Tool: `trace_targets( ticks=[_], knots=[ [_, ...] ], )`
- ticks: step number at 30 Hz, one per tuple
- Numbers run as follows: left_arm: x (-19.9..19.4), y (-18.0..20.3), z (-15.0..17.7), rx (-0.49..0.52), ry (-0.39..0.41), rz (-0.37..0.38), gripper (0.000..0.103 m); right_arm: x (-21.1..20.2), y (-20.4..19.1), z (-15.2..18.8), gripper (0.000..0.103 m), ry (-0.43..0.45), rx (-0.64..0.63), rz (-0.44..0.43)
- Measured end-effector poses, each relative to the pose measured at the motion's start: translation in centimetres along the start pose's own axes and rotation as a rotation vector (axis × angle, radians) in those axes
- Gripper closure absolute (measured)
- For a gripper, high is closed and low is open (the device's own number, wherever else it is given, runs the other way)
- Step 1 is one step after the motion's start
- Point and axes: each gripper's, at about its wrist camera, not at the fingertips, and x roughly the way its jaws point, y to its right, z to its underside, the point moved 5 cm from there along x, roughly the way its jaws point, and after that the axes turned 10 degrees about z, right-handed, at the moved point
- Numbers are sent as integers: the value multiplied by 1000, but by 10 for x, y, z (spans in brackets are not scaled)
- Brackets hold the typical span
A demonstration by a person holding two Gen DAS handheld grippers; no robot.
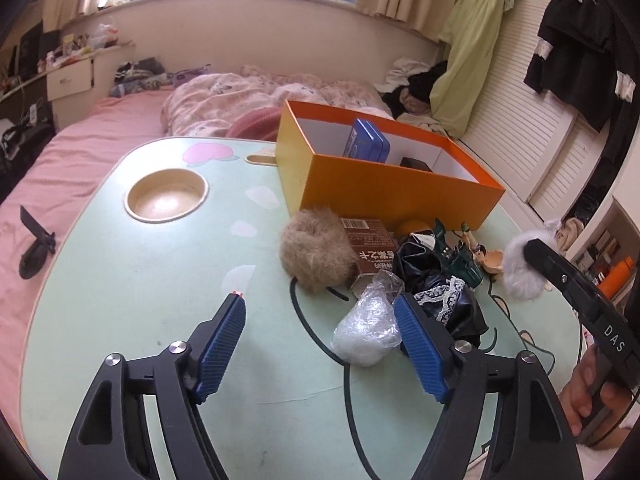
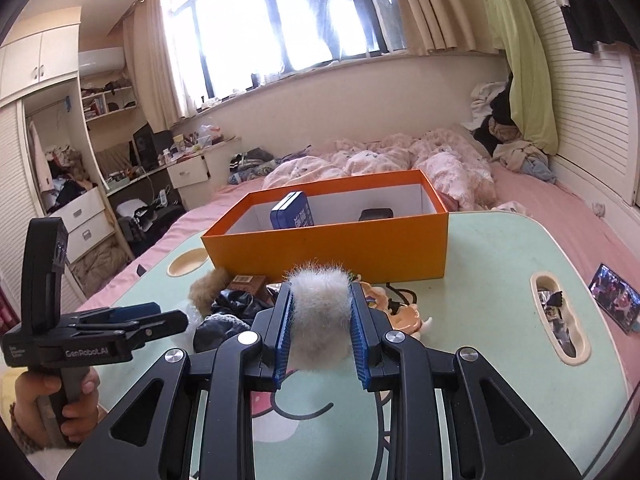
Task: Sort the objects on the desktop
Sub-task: 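Grasp the clear plastic bag with the left tool while the right tool holds the white ball, then lower the white ball and plastic bag into the orange box and release both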
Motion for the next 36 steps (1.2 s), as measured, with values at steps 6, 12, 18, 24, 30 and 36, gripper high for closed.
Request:
trace_targets(
  ticks=[6,12,18,24,30,36],
  knots=[
    [9,26,11,89,-45,107,69,2,-2,1,75,-13,-6,-5],
    [8,19,13,59,-43,127,69,3,1,4,76,-18,0,-5],
    [-27,26,13,98,96,106,70,1,1,3,75,-8,-4,-3],
    [-38,34,11,143,156,66,69,1,-2,2,75,-7,-14,-2],
    [-35,25,9,104,147,74,69,2,-1,2,75,-11,-12,-3],
    [-34,30,1,122,147,73,70,6,-6,-8,75,-27,-44,-19]
  ],
)
